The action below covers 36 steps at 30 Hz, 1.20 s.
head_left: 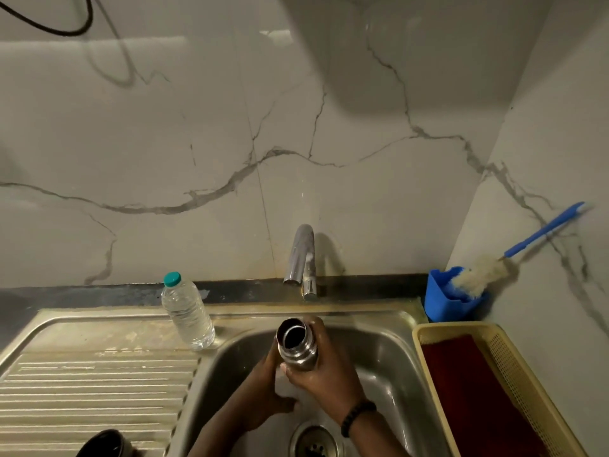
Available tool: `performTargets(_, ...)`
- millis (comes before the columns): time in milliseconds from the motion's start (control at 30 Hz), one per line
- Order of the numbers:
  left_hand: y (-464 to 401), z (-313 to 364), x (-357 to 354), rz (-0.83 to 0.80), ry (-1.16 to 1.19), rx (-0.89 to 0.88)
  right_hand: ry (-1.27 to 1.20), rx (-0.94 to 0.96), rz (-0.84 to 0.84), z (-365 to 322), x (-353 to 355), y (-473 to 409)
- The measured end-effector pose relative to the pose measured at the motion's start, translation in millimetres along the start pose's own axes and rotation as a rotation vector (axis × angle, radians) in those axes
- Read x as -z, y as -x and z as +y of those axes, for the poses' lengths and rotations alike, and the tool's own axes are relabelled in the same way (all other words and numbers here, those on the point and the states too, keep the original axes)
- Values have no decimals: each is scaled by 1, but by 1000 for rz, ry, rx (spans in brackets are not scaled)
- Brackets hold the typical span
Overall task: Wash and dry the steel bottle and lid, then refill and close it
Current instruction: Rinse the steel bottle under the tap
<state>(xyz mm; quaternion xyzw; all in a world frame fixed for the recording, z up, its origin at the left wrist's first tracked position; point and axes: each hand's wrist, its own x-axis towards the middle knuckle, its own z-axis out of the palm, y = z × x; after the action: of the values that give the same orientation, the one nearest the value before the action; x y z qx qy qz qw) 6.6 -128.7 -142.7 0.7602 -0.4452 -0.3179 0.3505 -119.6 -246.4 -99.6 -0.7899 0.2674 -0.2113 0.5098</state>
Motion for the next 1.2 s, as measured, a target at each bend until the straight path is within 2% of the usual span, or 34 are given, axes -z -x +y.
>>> performTargets(67, 4, -14, 1, -36, -34, 108, -90, -79, 109, 1, 0, 2)
performTargets(167, 11, -20, 0, -80, -57, 219, -61, -140, 31, 1, -7, 6)
performTargets(200, 13, -19, 0, -103, -75, 225, -62, -138, 87, 3, -6, 6)
performTargets(267, 16, -13, 0, -118, -77, 243, -228, -188, 227, 0, 3, 0)
performTargets(367, 23, -8, -5, -108, -34, 292, -318, -161, 120, -5, 9, -10)
performTargets(467, 26, -5, -7, -88, 100, 339, -578, -228, 211, -10, 9, -9)
performTargets(567, 34, -1, -3, 49, 443, 310, -933, -349, 279, -2, 15, -11)
performTargets(633, 39, -1, 2, 175, 680, 284, -1091, -453, 257, 3, 14, -7)
performTargets(767, 39, 18, 1, 439, 912, 217, -1274, -659, 198, 14, 5, 2)
performTargets(800, 39, 25, 1, 532, 878, 192, -1238, -708, 172, 17, 0, 3)
performTargets(867, 39, 38, 3, 672, 698, 158, -1018, -807, 103, 27, -13, 5)
performTargets(933, 38, 44, 9, 719, 475, 51, -718, -801, 68, 35, -25, 8)
performTargets(1033, 36, 43, 15, 693, 235, -46, -322, -562, -108, 39, -34, 8)
performTargets(1133, 37, 49, 14, 695, 245, -100, -205, -320, -367, 19, -31, 11)
performTargets(1200, 40, 51, 12, 713, 255, -114, -127, -211, -428, 1, -30, 14)
